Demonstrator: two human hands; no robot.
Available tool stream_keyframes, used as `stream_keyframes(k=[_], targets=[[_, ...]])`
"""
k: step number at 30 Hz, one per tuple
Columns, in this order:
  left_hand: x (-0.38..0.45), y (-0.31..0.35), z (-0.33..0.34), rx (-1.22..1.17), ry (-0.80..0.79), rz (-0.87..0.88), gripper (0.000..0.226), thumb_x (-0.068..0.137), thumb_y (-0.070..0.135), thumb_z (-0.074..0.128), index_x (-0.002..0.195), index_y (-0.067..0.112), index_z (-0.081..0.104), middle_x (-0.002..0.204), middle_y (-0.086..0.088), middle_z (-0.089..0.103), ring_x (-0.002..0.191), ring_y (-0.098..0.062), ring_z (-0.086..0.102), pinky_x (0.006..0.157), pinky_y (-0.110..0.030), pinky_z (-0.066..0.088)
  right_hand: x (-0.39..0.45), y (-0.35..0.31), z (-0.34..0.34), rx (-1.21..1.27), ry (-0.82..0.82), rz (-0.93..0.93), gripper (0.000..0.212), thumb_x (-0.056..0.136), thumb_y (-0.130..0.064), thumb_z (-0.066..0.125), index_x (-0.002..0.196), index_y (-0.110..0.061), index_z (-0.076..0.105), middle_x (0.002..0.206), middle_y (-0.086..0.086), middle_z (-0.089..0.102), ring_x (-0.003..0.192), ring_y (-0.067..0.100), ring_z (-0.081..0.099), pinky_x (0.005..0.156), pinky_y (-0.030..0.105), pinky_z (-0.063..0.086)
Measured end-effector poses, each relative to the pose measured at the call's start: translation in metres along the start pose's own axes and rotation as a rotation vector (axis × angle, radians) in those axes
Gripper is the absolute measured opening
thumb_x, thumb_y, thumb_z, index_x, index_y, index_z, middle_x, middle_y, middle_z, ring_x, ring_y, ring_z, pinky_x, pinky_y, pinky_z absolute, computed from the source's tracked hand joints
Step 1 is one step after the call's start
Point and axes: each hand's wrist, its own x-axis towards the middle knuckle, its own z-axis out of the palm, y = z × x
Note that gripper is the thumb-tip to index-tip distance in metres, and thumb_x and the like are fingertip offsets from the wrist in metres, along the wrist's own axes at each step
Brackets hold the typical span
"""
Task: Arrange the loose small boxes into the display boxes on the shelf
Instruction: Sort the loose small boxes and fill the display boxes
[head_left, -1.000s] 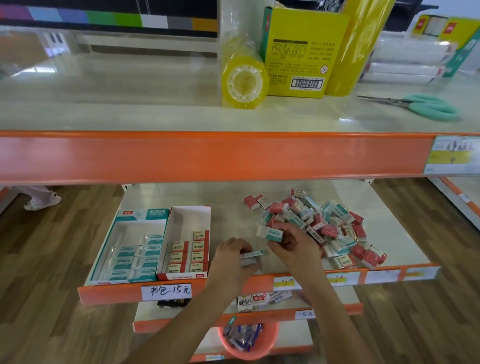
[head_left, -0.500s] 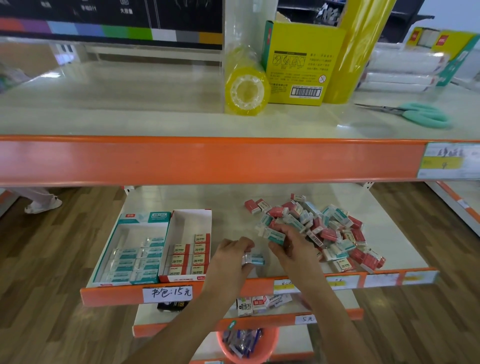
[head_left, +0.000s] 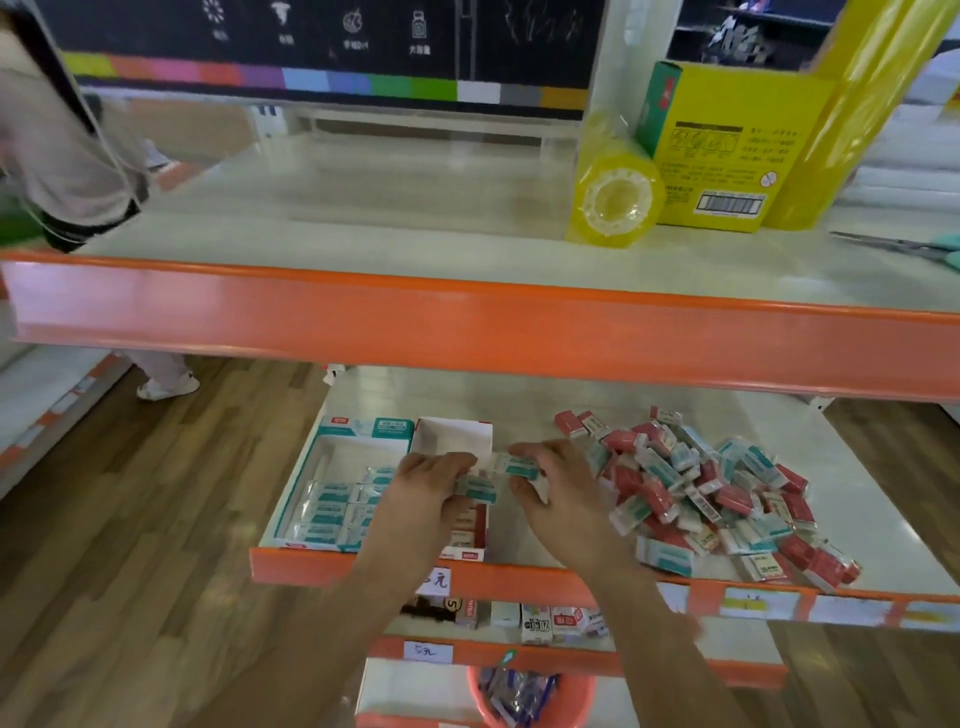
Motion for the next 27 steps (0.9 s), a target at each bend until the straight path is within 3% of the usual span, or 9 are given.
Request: stream_keyframes(k=[4,8,13,17,22,27], targets=[[-0.004,-0.031,-0.025,0.038,0.045,-0.029,0.039,0.074,0.003,0.073,0.111,0.015,0.067,0.105,-0.003,0.069,0.103,-0.025,0.055,0.085,-0.036,0.047,0.012,-0.028,0.029,-0.009,-0.040,-0.022,0.033,0.092,-0.029,0.063,0.124,-0.020,0.062,0.116,-0.001,0.054,0.111,0.017,0.045,0.096,0.026,0.038],[-0.003,-0.065,-0.050,0.132,0.058,-0.025,0.037,0.073,0.006,0.076,0.108,0.015,0.069,0.106,-0.003,0.069,0.100,-0.029,0.057,0.084,-0.040,0.050,0.025,-0.053,0.054,-0.038,-0.050,-0.074,0.037,0.091,-0.037,0.063,0.125,-0.026,0.061,0.122,-0.004,0.058,0.112,0.017,0.047,0.096,0.031,0.043],[0.003,-0.102,-0.069,0.213,-0.017,-0.117,0.032,0.082,0.005,0.064,0.112,0.015,0.068,0.114,-0.004,0.066,0.098,-0.027,0.052,0.083,-0.036,0.044,0.047,-0.079,0.077,-0.146,-0.077,-0.120,0.036,0.088,-0.035,0.062,0.124,-0.028,0.062,0.116,-0.005,0.059,0.108,0.017,0.047,0.089,0.031,0.040],[0.002,-0.109,-0.063,0.142,-0.060,-0.272,0.031,0.088,0.009,0.057,0.115,0.021,0.065,0.118,-0.002,0.058,0.101,-0.020,0.052,0.087,-0.029,0.047,0.061,-0.094,0.090,-0.239,-0.087,-0.105,0.036,0.084,-0.031,0.070,0.120,-0.032,0.062,0.112,-0.008,0.062,0.105,0.016,0.049,0.079,0.031,0.040],[0.006,-0.109,-0.055,0.160,-0.018,-0.238,0.039,0.084,-0.005,0.053,0.112,0.019,0.066,0.116,-0.003,0.060,0.109,-0.020,0.050,0.091,-0.030,0.042,0.069,-0.105,0.102,-0.266,-0.082,-0.075,0.032,0.081,-0.024,0.075,0.110,-0.029,0.063,0.109,-0.008,0.064,0.100,0.015,0.051,0.076,0.034,0.050],[0.009,-0.109,-0.053,0.284,-0.013,-0.271,0.037,0.085,0.011,0.059,0.120,0.024,0.062,0.115,0.004,0.060,0.106,-0.020,0.044,0.084,-0.029,0.041,0.071,-0.103,0.105,-0.305,-0.058,-0.043,0.035,0.079,-0.019,0.076,0.108,-0.030,0.062,0.107,-0.008,0.064,0.096,0.014,0.051,0.074,0.032,0.049]])
